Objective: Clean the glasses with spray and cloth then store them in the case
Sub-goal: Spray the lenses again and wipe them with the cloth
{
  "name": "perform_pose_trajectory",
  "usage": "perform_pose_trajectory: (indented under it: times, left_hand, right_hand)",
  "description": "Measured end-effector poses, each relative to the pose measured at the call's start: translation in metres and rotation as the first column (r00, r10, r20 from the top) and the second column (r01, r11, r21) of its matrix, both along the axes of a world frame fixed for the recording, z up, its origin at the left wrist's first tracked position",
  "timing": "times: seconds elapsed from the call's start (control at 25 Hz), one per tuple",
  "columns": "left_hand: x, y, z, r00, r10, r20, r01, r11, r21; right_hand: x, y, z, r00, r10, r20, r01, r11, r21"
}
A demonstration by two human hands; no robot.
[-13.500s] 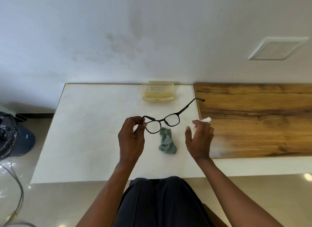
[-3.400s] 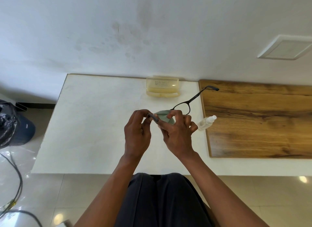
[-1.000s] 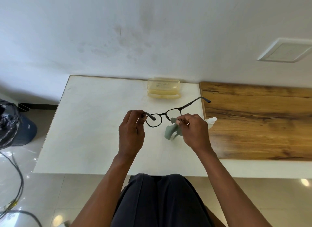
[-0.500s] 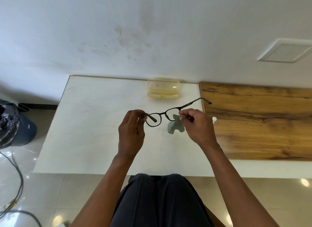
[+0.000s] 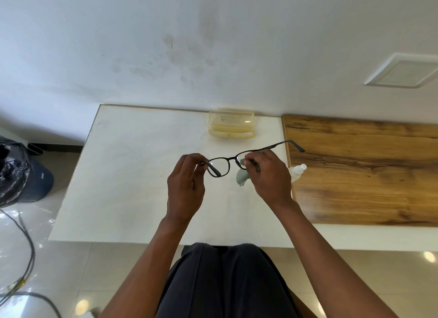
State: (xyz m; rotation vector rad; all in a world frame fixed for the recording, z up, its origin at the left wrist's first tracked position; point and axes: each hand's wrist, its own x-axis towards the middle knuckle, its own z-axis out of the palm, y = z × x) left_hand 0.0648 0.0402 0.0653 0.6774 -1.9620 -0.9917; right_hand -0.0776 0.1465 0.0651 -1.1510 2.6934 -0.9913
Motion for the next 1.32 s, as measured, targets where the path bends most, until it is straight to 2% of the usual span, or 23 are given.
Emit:
perform_pose_trajectory:
  times: [0.2, 0.36, 0.48, 0.64, 0.84, 0.92, 1.12, 1.32]
  left_hand:
    - [0.0, 0.002, -0.001, 1.0, 0.005, -0.004, -0.005, 1.0, 0.012]
    - [0.0, 0.001, -0.003, 1.0, 0.019, -0.001, -0.019, 1.0, 0.006]
    - [0.001, 0.0, -0.003, 0.999, 0.033, 0.004, -0.033, 0.999, -0.01]
    - [0.001, 0.001, -0.002, 0.999, 0.038, 0.009, -0.038, 0.999, -0.025]
    - [0.0, 0.002, -0.001, 1.0, 0.026, 0.008, -0.026, 0.999, -0.019]
    - [-0.001, 0.003, -0.001, 1.0, 0.027, 0.008, -0.027, 0.999, -0.023]
    - [-0.001, 0.003, -0.002, 0.999, 0.042, 0.007, -0.042, 0.999, -0.027]
    - [0.002, 0.004, -0.003, 0.999, 0.033, 0.015, -0.033, 0.999, -0.016]
  right_hand:
    - [0.002, 0.0, -0.009, 0.981, -0.066, -0.18, 0.061, 0.998, -0.036]
    - [0.0, 0.005, -0.016, 0.93, -0.015, -0.367, 0.011, 1.0, -0.014]
    - [0.001, 0.011, -0.021, 0.897, 0.019, -0.442, -0.02, 1.0, 0.002]
    - [0.006, 0.017, -0.028, 0.848, 0.021, -0.529, 0.055, 0.99, 0.128]
    - [0.005, 0.012, -0.036, 0.738, -0.075, -0.67, 0.16, 0.985, 0.067]
    - [0.003, 0.009, -0.037, 0.721, -0.085, -0.687, 0.147, 0.989, 0.033]
    - [0.004, 0.01, -0.037, 0.761, -0.064, -0.646, 0.044, 0.998, -0.047]
    - [0.001, 0.015, -0.039, 0.668, -0.116, -0.735, 0.085, 0.993, -0.079]
